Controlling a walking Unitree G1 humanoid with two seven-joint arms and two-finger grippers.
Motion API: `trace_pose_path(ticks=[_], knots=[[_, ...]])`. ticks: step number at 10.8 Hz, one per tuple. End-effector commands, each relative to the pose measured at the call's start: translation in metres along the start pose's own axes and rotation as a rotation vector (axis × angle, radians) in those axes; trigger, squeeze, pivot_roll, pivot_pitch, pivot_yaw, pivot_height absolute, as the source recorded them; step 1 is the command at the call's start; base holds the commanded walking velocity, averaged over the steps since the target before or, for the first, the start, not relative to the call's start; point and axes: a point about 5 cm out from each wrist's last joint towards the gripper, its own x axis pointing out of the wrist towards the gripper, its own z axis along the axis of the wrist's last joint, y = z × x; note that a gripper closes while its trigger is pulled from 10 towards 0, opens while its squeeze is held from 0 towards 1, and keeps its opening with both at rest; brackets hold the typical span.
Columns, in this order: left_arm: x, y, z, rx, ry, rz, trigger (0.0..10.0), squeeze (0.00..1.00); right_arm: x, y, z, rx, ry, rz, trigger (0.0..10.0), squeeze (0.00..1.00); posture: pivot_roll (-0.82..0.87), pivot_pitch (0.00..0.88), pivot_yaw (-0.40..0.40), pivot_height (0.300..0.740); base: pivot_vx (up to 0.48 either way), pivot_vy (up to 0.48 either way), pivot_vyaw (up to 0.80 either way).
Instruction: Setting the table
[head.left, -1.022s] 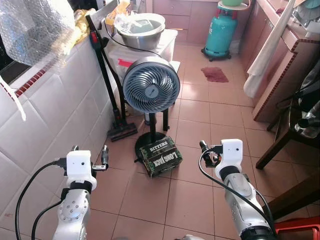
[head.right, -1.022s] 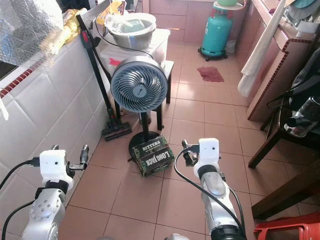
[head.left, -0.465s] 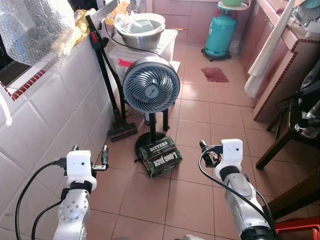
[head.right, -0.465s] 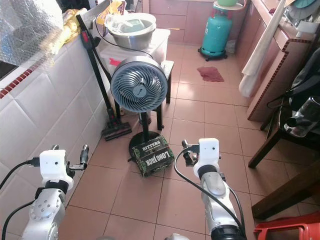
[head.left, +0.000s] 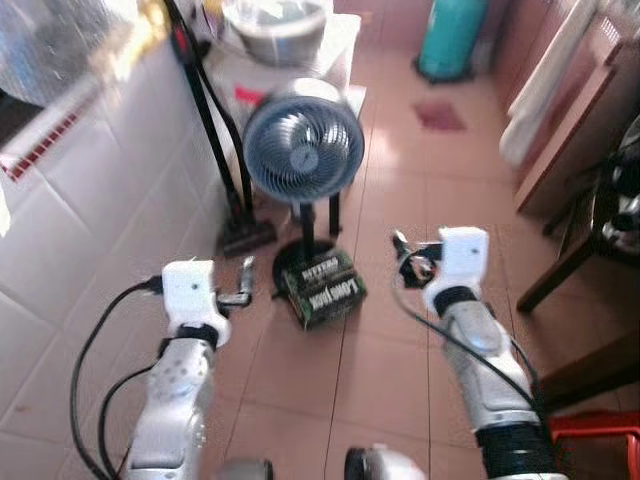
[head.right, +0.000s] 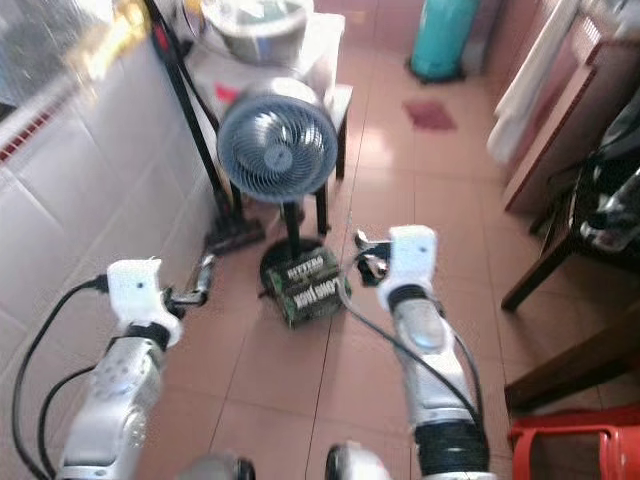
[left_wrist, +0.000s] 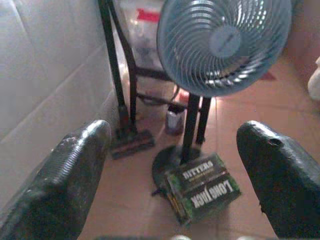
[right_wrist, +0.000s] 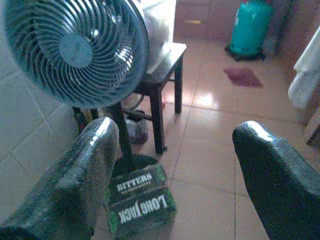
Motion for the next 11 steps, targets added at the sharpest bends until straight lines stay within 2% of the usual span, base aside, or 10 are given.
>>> trace_pose_path(ticks=[1, 2, 3, 8, 11], knots=[[-0.0009, 0.0020, 0.0062, 0.002, -0.001, 0.010, 10.0, 0.00, 0.0013, -0.0011, 0.0110, -0.003, -0.027, -0.001, 10.0, 0.00, 0.01, 0.154, 0.040, 0.740, 0.000, 0.000, 0.00], [-0.0021, 0.0033, 0.0051, 0.001, 0.011, 0.018, 10.0, 0.00, 0.0003, -0.0029, 0.0090, 0.000, -0.008, -0.010, 10.0, 0.00, 0.01, 0.156, 0.040, 0.740, 0.000, 0.000, 0.00], [-0.0026, 0.0041, 0.0043, 0.001, 0.017, 0.023, 10.0, 0.00, -0.0010, -0.0042, 0.0063, 0.006, 0.006, -0.014, 10.0, 0.00, 0.01, 0.156, 0.039, 0.740, 0.000, 0.000, -0.79], [0.0009, 0.0033, 0.0056, -0.022, 0.032, 0.034, 10.0, 0.00, 0.0007, -0.0046, 0.0080, -0.010, 0.013, -0.020, 10.0, 0.00, 0.01, 0.158, 0.037, 0.740, 0.000, 0.303, -0.79], [0.0020, 0.0029, 0.0094, -0.038, 0.005, 0.019, 10.0, 0.00, 0.0016, -0.0038, 0.0095, -0.004, 0.007, -0.022, 10.0, 0.00, 0.01, 0.162, 0.037, 0.740, 0.000, 0.000, -0.78]])
